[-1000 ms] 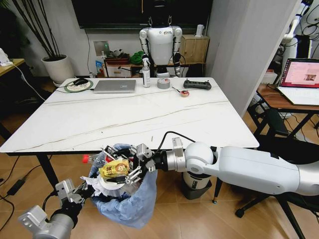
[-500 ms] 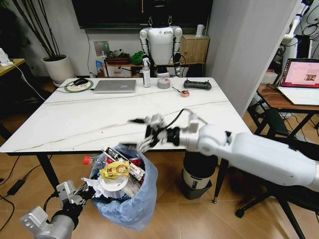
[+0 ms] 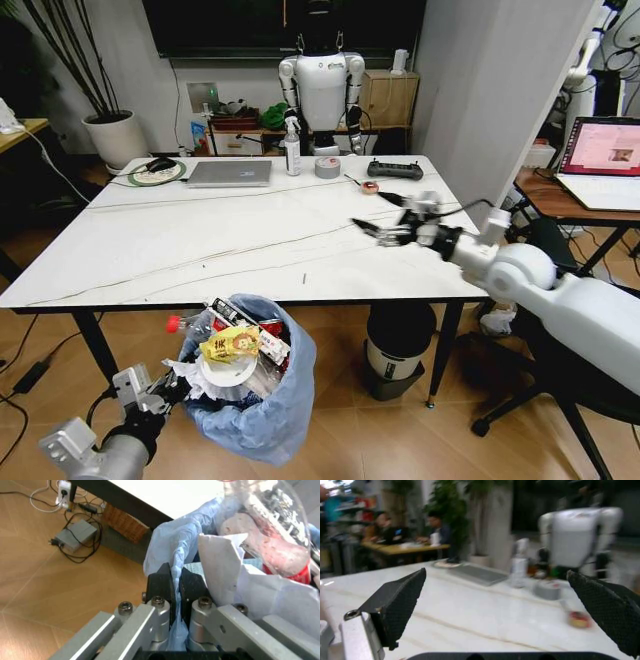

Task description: Pick up the trash bin and place the trash from the table into it.

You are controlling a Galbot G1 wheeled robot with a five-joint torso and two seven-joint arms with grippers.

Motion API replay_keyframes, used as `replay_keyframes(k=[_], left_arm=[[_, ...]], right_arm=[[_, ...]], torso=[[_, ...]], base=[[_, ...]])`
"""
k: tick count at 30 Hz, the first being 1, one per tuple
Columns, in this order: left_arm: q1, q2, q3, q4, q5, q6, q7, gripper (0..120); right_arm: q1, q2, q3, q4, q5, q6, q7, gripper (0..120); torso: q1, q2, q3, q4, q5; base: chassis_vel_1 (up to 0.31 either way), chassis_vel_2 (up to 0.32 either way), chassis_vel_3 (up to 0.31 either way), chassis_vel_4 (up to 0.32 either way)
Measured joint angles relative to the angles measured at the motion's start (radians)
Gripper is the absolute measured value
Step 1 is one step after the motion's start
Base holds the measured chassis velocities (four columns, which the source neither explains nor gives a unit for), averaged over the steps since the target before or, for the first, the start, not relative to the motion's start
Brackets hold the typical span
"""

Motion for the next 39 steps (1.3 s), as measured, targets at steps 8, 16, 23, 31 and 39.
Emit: replay_keyframes(k=[8,16,23,31,39], left_arm=[[0.011,0.005,-0.017,-0.010,0.002,-0.001,0.001,0],[0.023,0.006,-0.028,-0.016,0.003,-0.002,0.003,0],[0.022,0.005,-0.024,-0.014,0.012,-0.003,0.006,0],[0.024,0.005,-0.015,-0.005,0.028,-0.004,0.011,0],[0.027,0.006,-0.015,0.001,0.039,-0.005,0.016,0]], right_arm=[[-0.384,0.016,0.411,0.023,-0.080,0.036,0.066,100],[-0.551,0.060,0.617,0.017,-0.088,0.047,0.029,100],[-0.707,0.107,0.797,0.015,-0.095,0.049,-0.023,100],[-0.865,0.174,0.989,0.031,-0.140,0.068,-0.070,100],[-1.022,0.258,1.076,0.091,-0.191,0.107,-0.079,100]], torso=[[0.000,0.000,0.000,-0.0008,-0.0004],[0.000,0.000,0.000,-0.0004,-0.0007],[0.000,0.000,0.000,-0.0004,-0.0001],[0.000,0.000,0.000,-0.0005,-0.0006],[0.000,0.000,0.000,-0.0006,-0.0006]], base=[[0.000,0.000,0.000,0.000],[0.000,0.000,0.000,0.000],[0.000,0.000,0.000,0.000],[0.000,0.000,0.000,0.000],[0.000,0.000,0.000,0.000]])
